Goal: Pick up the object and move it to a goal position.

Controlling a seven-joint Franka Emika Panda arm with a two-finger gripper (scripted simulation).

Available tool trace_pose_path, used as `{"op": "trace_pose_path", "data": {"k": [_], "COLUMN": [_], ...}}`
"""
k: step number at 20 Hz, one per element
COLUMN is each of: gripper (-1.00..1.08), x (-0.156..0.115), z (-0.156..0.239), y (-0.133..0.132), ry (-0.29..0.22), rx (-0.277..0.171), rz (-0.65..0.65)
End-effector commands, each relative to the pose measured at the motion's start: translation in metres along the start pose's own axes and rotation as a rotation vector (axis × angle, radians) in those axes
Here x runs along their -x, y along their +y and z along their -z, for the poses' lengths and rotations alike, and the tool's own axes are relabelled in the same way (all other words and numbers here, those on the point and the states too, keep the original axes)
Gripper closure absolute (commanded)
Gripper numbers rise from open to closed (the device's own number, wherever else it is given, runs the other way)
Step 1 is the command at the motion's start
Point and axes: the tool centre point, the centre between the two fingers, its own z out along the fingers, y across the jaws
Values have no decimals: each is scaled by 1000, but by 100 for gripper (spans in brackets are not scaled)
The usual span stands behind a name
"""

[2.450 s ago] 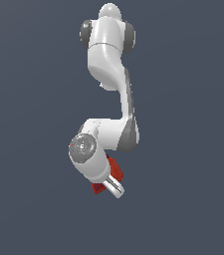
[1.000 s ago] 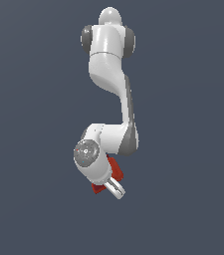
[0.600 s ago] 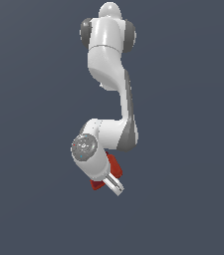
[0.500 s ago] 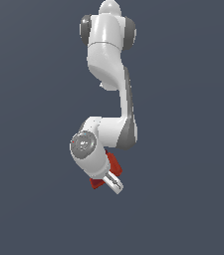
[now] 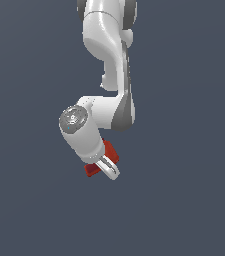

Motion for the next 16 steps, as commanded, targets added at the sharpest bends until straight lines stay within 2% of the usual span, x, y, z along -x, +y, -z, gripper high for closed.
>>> {"op": "trace_pose_path", "data": {"k": [1,16], "gripper": [108,108], "x": [6,45], "z": [23,153], "y": [9,72], "ry": [4,3], "rx": [-4,-4], "rz": [1,0]}}
